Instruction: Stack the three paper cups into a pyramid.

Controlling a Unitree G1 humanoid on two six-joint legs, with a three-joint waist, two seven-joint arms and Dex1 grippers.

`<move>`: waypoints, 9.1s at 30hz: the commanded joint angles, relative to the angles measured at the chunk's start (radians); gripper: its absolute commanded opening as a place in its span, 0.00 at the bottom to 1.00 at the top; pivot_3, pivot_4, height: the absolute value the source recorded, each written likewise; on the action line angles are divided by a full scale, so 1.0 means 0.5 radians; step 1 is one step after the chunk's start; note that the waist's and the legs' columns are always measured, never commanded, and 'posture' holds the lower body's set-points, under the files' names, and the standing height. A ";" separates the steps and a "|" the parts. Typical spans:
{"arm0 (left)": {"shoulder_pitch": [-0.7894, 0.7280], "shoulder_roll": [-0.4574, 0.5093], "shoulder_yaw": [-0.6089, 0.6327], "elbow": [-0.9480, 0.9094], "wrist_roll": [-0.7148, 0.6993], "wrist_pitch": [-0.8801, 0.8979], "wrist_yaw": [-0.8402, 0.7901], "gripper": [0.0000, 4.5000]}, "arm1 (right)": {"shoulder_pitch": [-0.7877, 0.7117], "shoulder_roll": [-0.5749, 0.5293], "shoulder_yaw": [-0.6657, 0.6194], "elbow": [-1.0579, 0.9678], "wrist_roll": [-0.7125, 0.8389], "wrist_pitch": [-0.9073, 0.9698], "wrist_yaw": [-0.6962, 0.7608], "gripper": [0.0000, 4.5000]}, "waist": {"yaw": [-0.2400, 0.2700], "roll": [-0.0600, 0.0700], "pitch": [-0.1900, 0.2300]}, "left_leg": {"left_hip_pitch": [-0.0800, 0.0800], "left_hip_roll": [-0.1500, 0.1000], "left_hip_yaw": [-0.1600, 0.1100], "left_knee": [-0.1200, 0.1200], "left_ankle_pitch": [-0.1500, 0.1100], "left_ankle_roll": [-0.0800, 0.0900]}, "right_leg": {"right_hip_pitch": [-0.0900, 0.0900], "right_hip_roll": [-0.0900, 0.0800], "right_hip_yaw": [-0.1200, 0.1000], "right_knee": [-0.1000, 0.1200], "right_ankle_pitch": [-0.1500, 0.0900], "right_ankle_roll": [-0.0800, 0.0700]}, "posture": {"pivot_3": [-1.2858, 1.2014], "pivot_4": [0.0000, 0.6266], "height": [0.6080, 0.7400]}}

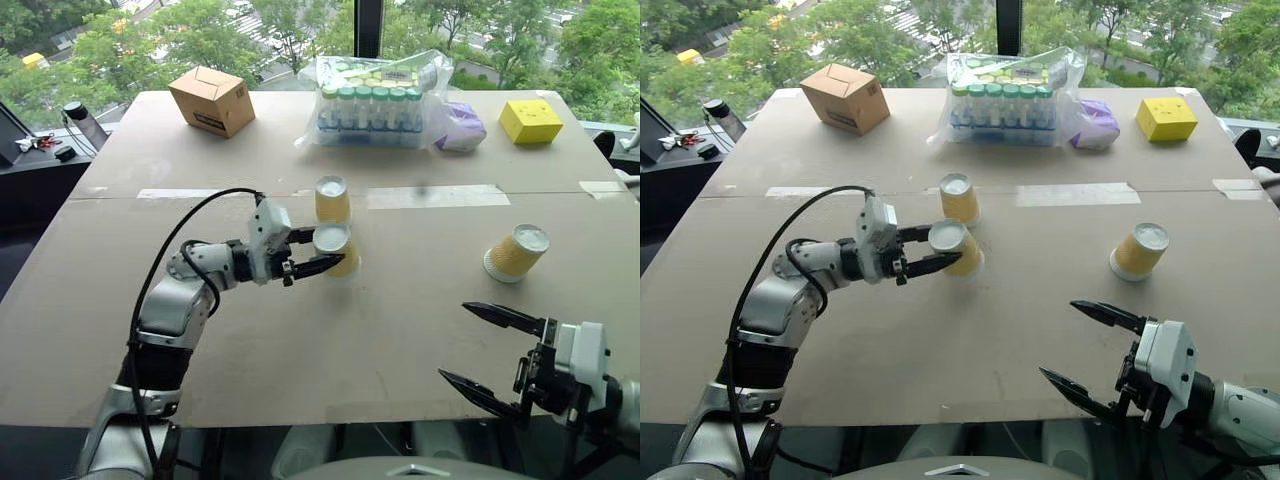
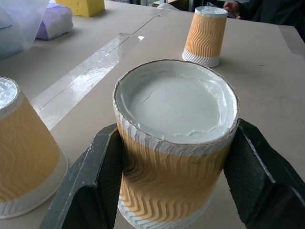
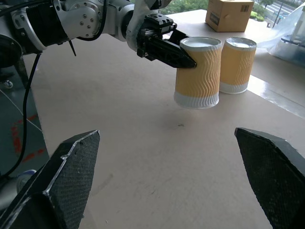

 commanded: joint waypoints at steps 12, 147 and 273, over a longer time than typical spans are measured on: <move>-0.098 -0.121 -0.087 0.310 0.141 -0.232 -0.113 0.53 | 0.286 0.154 -0.199 -0.063 -0.132 -0.104 -0.137 1.00 | 0.007 0.000 0.000 | -0.001 0.000 0.000 0.002 0.000 0.000 | -0.001 0.001 0.001 0.001 0.000 0.000 | 0.52 0.24 1.00; 1.032 0.396 0.995 -1.027 -0.790 0.508 0.660 1.00 | -1.929 0.207 0.537 1.096 -0.089 0.349 0.392 0.99 | -0.021 0.013 0.009 | -0.003 0.004 0.000 -0.007 -0.002 -0.003 | -0.009 0.004 0.002 -0.004 0.000 -0.003 | 0.52 0.24 1.00; 0.158 0.067 0.827 -0.663 -0.674 0.515 0.318 0.99 | -0.769 -0.307 -0.671 0.610 0.686 0.416 0.394 1.00 | 0.003 0.002 0.009 | -0.025 -0.001 -0.003 0.017 -0.002 -0.004 | -0.023 -0.001 -0.004 0.008 0.002 -0.002 | 0.52 0.24 1.00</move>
